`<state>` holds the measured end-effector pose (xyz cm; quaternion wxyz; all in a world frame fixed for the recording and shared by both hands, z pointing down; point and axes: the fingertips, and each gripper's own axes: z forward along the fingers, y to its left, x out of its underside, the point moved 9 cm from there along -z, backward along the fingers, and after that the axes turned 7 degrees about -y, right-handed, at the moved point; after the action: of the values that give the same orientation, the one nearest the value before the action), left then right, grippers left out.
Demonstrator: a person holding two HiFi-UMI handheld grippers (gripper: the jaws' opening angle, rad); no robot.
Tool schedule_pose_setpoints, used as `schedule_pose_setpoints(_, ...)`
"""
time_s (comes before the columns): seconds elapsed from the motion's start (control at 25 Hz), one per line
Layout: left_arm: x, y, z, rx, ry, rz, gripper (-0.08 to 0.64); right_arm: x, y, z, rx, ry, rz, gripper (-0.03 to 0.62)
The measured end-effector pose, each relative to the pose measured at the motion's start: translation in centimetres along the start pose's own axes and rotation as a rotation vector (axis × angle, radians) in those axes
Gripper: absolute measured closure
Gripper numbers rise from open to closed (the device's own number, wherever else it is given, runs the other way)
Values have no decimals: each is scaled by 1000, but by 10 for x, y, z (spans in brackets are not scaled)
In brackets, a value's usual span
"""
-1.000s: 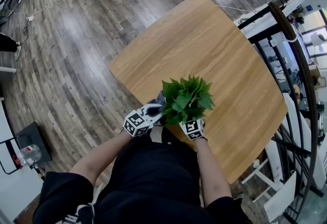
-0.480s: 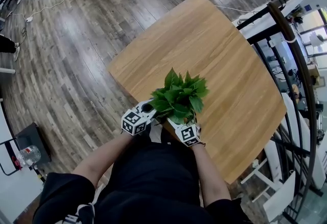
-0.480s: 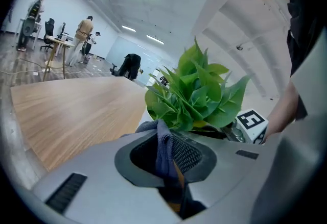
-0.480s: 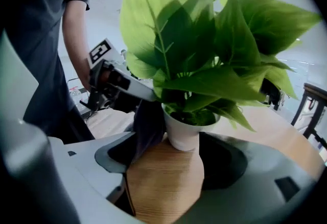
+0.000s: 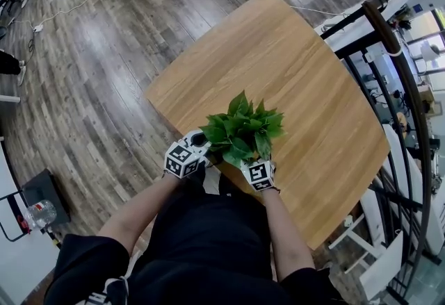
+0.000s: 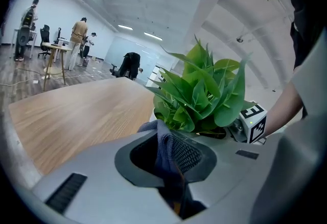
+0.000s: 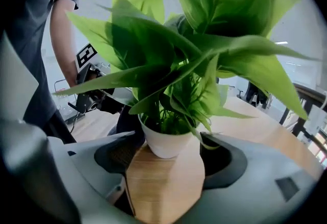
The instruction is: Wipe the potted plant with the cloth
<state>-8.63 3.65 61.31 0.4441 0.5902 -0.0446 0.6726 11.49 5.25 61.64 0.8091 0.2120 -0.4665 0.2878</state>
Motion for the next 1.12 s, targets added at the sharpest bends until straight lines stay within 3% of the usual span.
schedule_pose_setpoints(0.24, -1, -4, 3, -6, -27, -40, 494, -4, -5, 11, 27, 0, 35, 219)
schedule_pose_setpoints(0.52, 12, -40, 0, 125, 7, -46, 494, 0, -4, 8, 52, -3, 80, 219)
schedule_pose_setpoints(0.72, 10, -54, -10, 125, -31, -91, 494, -1, 3, -2, 82, -26, 115, 219)
schedule_pose_setpoints(0.92, 8, -61, -26, 189, -29, -59, 494, -4, 27, -34, 131, -98, 221, 219)
schedule_pose_setpoints(1.12, 11, -66, -45, 248, 11, 91, 494, -24, 56, -79, 188, -198, 302, 219)
